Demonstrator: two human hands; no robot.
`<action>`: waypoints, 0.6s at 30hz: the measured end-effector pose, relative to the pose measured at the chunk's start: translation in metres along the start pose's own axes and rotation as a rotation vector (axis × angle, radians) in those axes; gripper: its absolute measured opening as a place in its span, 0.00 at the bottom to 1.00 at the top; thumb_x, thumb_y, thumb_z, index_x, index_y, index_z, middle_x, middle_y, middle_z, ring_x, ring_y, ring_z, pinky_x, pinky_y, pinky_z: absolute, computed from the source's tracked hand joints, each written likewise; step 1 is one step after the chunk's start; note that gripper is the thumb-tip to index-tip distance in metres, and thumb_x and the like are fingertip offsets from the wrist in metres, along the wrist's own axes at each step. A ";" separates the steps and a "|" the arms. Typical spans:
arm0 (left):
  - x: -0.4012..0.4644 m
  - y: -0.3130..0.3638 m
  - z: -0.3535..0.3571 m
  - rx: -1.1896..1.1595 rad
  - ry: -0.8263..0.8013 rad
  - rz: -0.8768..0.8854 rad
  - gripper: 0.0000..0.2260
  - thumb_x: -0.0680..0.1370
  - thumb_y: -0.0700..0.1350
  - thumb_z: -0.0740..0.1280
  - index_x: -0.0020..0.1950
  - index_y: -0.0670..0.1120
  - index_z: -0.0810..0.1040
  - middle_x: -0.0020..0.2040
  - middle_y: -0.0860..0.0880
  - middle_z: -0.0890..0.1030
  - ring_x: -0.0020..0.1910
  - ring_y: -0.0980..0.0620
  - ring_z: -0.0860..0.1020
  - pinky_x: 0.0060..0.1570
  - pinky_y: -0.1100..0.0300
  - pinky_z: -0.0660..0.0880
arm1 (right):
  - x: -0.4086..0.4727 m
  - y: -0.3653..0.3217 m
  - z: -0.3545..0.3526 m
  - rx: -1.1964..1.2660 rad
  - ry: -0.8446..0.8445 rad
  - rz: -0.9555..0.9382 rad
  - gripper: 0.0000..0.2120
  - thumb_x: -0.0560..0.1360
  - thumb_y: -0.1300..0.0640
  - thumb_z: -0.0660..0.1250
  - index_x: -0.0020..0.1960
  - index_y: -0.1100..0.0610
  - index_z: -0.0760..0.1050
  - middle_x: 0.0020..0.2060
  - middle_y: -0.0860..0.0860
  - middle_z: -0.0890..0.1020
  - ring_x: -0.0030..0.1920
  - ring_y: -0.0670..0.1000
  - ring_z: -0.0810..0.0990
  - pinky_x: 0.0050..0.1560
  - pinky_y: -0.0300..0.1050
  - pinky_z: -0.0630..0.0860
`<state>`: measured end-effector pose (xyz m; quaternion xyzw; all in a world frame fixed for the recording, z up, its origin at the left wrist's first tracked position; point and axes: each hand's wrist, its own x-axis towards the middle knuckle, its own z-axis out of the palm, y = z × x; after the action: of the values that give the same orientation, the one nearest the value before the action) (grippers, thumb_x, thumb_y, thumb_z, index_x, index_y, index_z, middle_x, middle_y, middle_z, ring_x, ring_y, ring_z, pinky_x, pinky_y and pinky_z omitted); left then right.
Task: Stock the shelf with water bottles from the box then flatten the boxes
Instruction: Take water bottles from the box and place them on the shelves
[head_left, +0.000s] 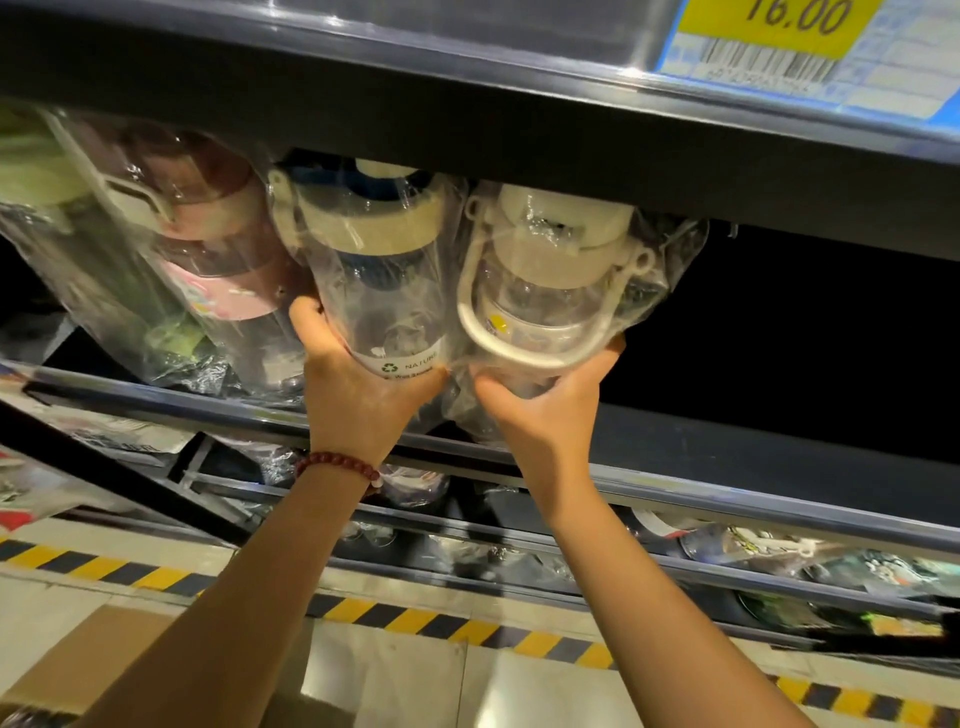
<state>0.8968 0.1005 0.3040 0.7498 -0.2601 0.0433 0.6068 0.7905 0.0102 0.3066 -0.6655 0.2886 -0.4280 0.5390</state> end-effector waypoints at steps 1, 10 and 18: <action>0.000 0.000 0.000 0.007 0.001 -0.005 0.40 0.58 0.40 0.81 0.57 0.46 0.55 0.46 0.59 0.71 0.44 0.69 0.73 0.42 0.79 0.70 | 0.000 0.002 0.000 -0.007 0.000 0.008 0.30 0.63 0.69 0.77 0.50 0.46 0.64 0.48 0.43 0.76 0.48 0.36 0.78 0.49 0.31 0.73; -0.002 0.005 -0.005 0.035 -0.065 -0.047 0.42 0.58 0.42 0.82 0.62 0.37 0.59 0.45 0.57 0.70 0.37 0.68 0.75 0.37 0.78 0.72 | -0.003 0.001 -0.004 -0.146 -0.021 0.040 0.40 0.63 0.59 0.80 0.63 0.51 0.55 0.59 0.46 0.70 0.57 0.40 0.72 0.58 0.25 0.67; -0.001 0.015 -0.036 0.161 -0.254 -0.114 0.34 0.58 0.48 0.81 0.55 0.43 0.64 0.50 0.43 0.74 0.47 0.46 0.76 0.46 0.49 0.78 | -0.013 -0.033 -0.029 -0.252 -0.144 0.135 0.29 0.67 0.58 0.77 0.60 0.47 0.63 0.60 0.48 0.72 0.61 0.46 0.71 0.64 0.40 0.70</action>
<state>0.8988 0.1327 0.3261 0.8091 -0.2877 -0.0656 0.5083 0.7565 0.0159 0.3368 -0.7359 0.3450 -0.3023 0.4981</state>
